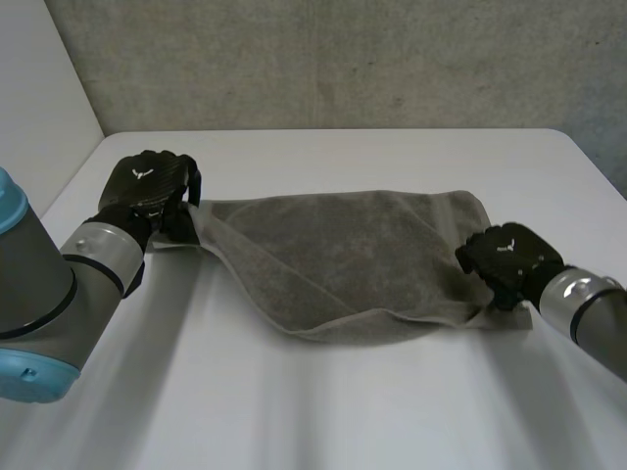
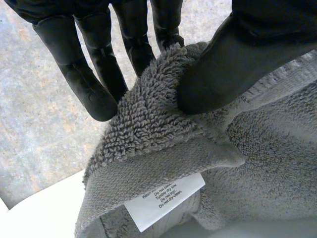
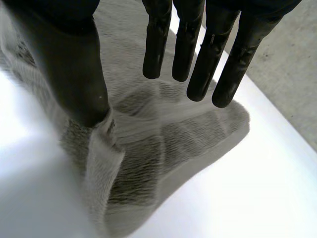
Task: Fold the towel.
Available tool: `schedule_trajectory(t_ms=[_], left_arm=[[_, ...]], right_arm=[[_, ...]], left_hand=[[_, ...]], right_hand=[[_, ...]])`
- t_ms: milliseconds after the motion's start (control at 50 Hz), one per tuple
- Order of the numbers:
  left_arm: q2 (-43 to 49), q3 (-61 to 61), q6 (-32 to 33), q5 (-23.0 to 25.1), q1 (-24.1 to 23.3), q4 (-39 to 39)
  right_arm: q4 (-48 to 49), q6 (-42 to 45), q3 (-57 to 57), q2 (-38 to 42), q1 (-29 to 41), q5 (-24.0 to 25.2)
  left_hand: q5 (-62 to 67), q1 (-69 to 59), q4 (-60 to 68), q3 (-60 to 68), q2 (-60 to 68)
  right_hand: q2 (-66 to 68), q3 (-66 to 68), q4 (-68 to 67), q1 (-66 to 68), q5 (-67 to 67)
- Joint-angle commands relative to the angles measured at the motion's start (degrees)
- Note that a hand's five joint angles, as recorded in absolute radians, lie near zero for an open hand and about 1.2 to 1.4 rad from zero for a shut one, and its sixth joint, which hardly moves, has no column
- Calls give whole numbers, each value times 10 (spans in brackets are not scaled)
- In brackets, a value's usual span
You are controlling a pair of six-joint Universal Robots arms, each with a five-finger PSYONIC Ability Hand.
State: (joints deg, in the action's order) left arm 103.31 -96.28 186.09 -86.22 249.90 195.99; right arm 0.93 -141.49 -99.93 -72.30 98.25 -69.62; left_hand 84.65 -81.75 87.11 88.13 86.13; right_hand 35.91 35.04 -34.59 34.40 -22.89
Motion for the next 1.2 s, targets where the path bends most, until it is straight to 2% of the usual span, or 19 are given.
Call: schedule_trajectory(t_ms=[20,300,540,780,860,1020,1200], left_arm=[[1,-5,0,0,-2,-1],[9,-4,0,0,5,0],[10,-4,0,0,8,-1],[9,-6,0,0,8,-1],[9,-7,0,0,8,-2],[9,-8,0,0,8,-2],[10,-8,0,0,7,-2]], right_arm=[[1,-4,-77,-28,-2,-1],[20,-5,-97,-21,-17,-7],[30,-23,-116,-30,-17,-10],[14,-24,-159,-150,-62,-4],[-5,-22,-170,-152,-70,7],[-21,-7,-202,-140,-105,73],[14,0,-200,-86,-104,84]], left_hand=[[-146,18,-71,-81,-61],[-146,18,-71,-81,-61],[-146,18,-71,-81,-61],[-146,18,-71,-81,-61],[-146,18,-71,-81,-61],[-146,18,-71,-81,-61],[-146,18,-71,-81,-61]], right_hand=[[-38,-29,25,-23,8],[14,23,-27,29,-44],[8,16,-21,23,-38],[14,23,-27,29,-44],[14,23,-27,29,-44],[-7,1,-6,8,-23],[-61,-53,48,-46,31]])
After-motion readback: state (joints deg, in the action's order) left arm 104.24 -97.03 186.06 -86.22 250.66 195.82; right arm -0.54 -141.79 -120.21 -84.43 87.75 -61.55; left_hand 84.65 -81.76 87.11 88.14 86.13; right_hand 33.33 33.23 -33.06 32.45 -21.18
